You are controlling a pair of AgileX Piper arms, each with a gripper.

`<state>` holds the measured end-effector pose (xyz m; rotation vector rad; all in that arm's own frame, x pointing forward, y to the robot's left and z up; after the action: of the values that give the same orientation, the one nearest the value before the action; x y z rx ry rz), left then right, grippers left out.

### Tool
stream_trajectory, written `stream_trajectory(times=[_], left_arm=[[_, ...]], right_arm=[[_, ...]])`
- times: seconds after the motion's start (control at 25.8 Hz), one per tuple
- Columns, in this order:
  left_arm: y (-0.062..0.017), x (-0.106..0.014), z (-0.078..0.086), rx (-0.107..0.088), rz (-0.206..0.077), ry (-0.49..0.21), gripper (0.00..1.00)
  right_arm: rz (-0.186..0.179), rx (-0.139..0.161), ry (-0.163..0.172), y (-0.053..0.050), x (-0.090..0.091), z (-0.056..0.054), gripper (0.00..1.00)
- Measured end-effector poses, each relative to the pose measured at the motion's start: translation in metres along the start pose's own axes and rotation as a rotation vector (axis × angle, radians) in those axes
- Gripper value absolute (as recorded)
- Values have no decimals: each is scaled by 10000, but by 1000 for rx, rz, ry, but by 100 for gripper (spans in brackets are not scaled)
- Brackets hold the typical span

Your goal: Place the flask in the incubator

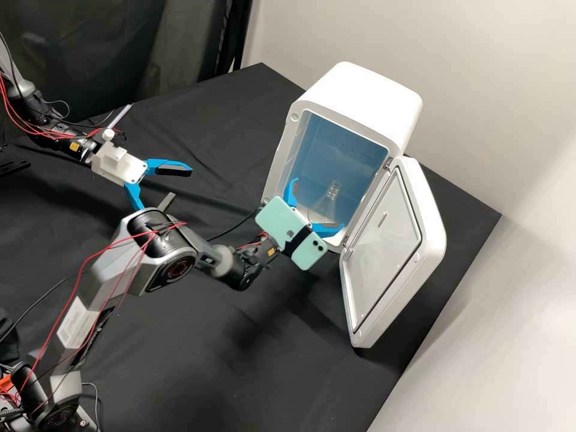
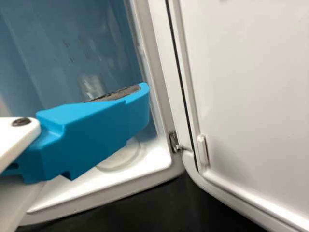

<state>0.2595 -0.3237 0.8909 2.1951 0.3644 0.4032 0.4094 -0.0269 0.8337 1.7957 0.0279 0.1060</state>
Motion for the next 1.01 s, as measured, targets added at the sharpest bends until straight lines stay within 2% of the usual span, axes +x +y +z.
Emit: stream_trajectory(times=[0.04,0.08,0.12,0.15,0.23,0.31,0.39,0.54,0.62,0.66,0.77,1.01], left_arm=[[-6,-7,8,2,3,6,100],[-11,-18,27,0,12,11,100],[-13,-25,30,0,17,16,100],[-22,-37,34,-7,20,21,100],[-36,-59,36,-16,27,29,100],[-51,-82,36,-21,32,34,100],[-64,-105,41,-23,38,33,100],[-79,-140,60,-27,51,19,100],[-75,-166,62,-52,70,-19,100],[-65,-182,63,-60,90,-34,100],[-48,-199,61,-70,119,-41,100],[-52,-204,62,-73,119,-42,100]], right_arm=[[15,0,23,31,-76,-26,100],[26,0,44,64,-242,-63,100],[38,1,58,86,-311,-96,100],[40,3,58,86,-384,-104,100],[34,7,45,69,-554,-142,100],[54,2,4,37,-735,-177,100],[70,-2,-21,23,-869,-211,100],[77,-1,-34,32,-1040,-262,100],[85,0,-42,59,-1121,-271,100],[90,0,-46,75,-1162,-278,100],[102,6,-47,110,-1223,-294,100],[130,45,-44,161,-1364,-354,100]])
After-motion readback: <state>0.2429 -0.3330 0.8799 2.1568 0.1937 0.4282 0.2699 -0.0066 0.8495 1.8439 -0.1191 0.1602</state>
